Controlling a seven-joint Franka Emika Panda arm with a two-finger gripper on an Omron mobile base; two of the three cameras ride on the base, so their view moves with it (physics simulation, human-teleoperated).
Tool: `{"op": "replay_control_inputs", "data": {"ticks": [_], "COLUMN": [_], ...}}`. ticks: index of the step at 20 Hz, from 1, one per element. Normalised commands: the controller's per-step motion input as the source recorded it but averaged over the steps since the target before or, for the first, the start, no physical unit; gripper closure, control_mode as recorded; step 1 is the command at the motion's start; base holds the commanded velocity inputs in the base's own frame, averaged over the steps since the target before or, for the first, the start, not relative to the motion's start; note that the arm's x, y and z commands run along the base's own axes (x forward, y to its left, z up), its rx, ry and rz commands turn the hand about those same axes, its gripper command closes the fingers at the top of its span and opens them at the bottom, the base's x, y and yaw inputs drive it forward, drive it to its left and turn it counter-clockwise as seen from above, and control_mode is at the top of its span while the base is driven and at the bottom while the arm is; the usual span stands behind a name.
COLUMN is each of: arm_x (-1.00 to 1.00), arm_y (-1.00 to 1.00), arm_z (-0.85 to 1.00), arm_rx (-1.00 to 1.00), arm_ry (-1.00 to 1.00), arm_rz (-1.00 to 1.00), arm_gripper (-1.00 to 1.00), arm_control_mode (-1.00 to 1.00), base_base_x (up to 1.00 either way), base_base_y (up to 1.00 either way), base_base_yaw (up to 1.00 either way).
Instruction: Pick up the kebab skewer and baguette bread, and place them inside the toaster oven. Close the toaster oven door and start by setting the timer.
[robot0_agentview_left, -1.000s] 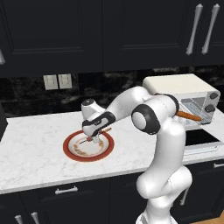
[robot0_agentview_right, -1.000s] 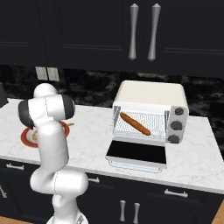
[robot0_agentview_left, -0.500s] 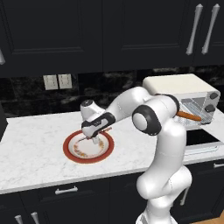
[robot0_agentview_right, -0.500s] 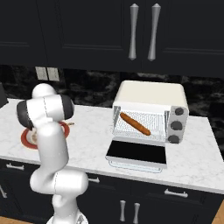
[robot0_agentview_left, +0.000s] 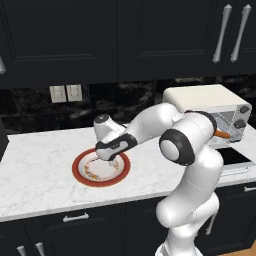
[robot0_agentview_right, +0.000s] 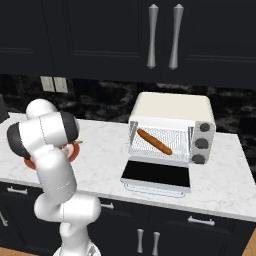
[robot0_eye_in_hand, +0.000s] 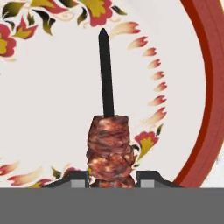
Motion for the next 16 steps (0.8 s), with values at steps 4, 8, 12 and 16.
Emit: {"op": "replay_control_inputs", "data": {"ticks": [4, 8, 12, 16], "arm_x": [-0.56, -0.48, -0.47, -0.46], "arm_y": [-0.48, -0.49, -0.47, -0.47], "arm_z": [0.22, 0.25, 0.23, 0.3], "arm_rx": [0.1, 0.1, 0.09, 0.07], "arm_ry": [-0.07, -0.06, -0.01, 0.0], "arm_rz": [-0.09, -0.11, -0.13, -0.25], "arm_gripper": [1.0, 1.0, 1.0, 1.0], "arm_control_mode": [-1.0, -1.0, -1.0, -1.0], "base_base_x": [0.0, 0.0, 0.0, 0.0], "base_base_y": [0.0, 0.0, 0.0, 0.0], "base_base_yaw": [0.0, 0.0, 0.0, 0.0]}}
